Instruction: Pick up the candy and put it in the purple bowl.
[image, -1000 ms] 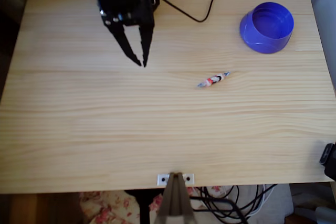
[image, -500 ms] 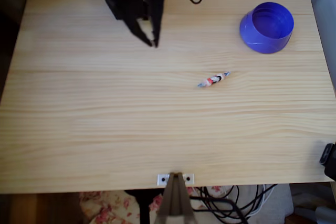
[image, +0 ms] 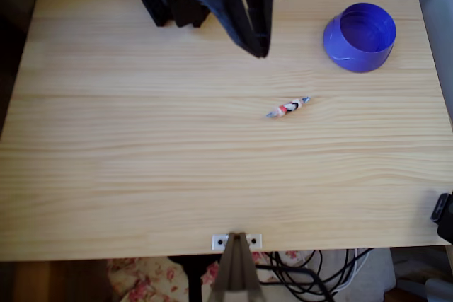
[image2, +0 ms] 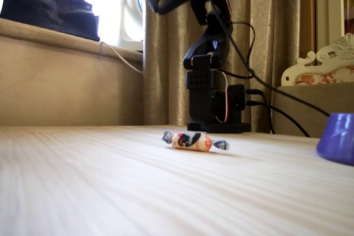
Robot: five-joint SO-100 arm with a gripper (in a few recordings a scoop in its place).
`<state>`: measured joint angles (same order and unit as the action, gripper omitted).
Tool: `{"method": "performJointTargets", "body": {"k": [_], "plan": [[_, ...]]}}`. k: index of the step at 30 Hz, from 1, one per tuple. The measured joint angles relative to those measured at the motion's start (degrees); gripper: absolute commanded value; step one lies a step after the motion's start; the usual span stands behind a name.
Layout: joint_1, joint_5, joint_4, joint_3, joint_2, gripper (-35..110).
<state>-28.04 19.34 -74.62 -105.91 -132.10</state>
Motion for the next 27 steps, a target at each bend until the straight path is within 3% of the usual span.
{"method": "performJointTargets", "body": {"k": [11,22,27], "plan": [[-10.0,23.4,7.2,-9.3,6.8,14],[-17.3,27.4,19.0,-17.1,17.0,15],[-17.1,25.8,15.3,-9.6,22.5,16]]}}
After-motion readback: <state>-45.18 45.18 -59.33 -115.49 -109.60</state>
